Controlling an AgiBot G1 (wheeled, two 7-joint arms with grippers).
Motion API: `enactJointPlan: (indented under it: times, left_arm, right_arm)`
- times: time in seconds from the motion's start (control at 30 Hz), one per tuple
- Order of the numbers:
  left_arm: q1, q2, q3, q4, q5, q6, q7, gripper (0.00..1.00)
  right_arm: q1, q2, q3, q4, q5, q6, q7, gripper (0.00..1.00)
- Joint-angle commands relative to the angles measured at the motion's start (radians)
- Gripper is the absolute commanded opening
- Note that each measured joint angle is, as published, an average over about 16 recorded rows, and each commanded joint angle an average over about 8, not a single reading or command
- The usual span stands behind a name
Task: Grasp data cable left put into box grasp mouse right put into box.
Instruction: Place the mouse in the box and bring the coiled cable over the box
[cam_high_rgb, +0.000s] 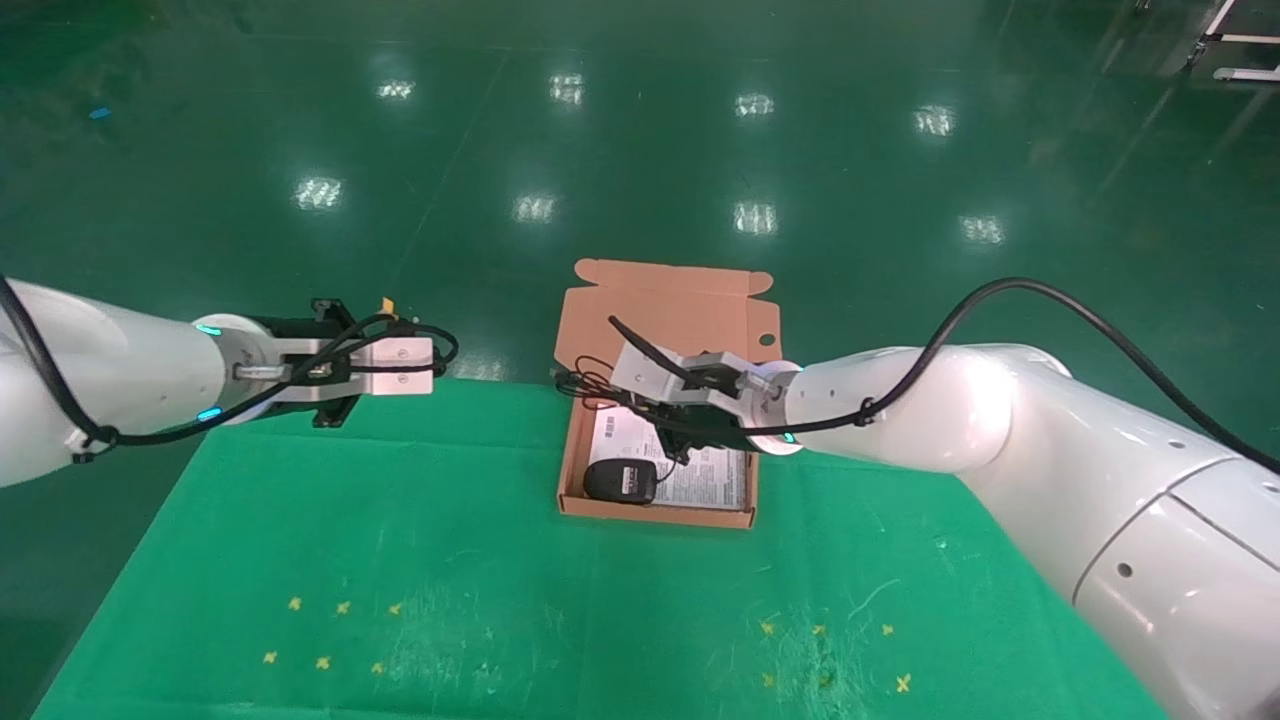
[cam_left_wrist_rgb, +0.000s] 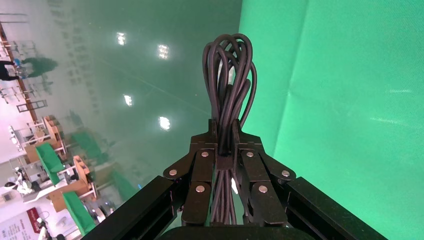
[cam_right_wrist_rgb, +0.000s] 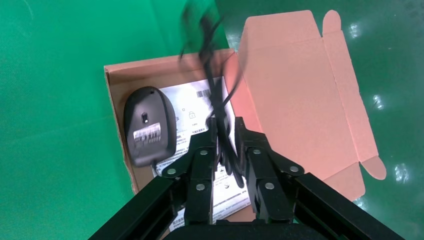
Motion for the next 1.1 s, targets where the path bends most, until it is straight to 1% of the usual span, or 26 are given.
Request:
enactJointPlan:
  times: [0.03,0.2,0.33,0.5,0.67,0.8,0.9,1.1]
  left_arm:
    - [-0.002,-0.001,0.0,-0.001,0.001,0.002,-0.001,0.0]
    - [0.013,0.03,0.006,0.025,-0.017,-0.039,0.019,0.0]
    - [0.031,0.08,0.013,0.077,-0.041,-0.106,0.05,0.0]
    - [0.051,0.167,0.022,0.171,-0.077,-0.227,0.105,0.0]
    - [0.068,0.267,0.034,0.298,-0.114,-0.364,0.177,0.0]
    - [0.076,0.329,0.05,0.389,-0.151,-0.451,0.233,0.0]
    - [0.081,0.351,0.068,0.428,-0.189,-0.5,0.268,0.0]
    - [0.087,0.361,0.125,0.457,-0.274,-0.573,0.319,0.0]
  right_arm:
    - [-0.003,0.002,0.005,0.008,0.003,-0.002,-0.004,1.0]
    - [0.022,0.047,-0.006,0.025,-0.028,0.005,0.019,1.0]
    - [0.056,0.119,-0.017,0.077,-0.075,0.004,0.061,1.0]
    - [0.092,0.242,-0.03,0.213,-0.15,-0.016,0.135,1.0]
    - [0.121,0.359,-0.042,0.359,-0.251,-0.052,0.243,1.0]
    - [0.136,0.429,-0.046,0.457,-0.328,-0.085,0.332,1.0]
    - [0.142,0.47,-0.046,0.519,-0.377,-0.108,0.391,1.0]
    - [0.143,0.528,-0.043,0.62,-0.457,-0.149,0.488,1.0]
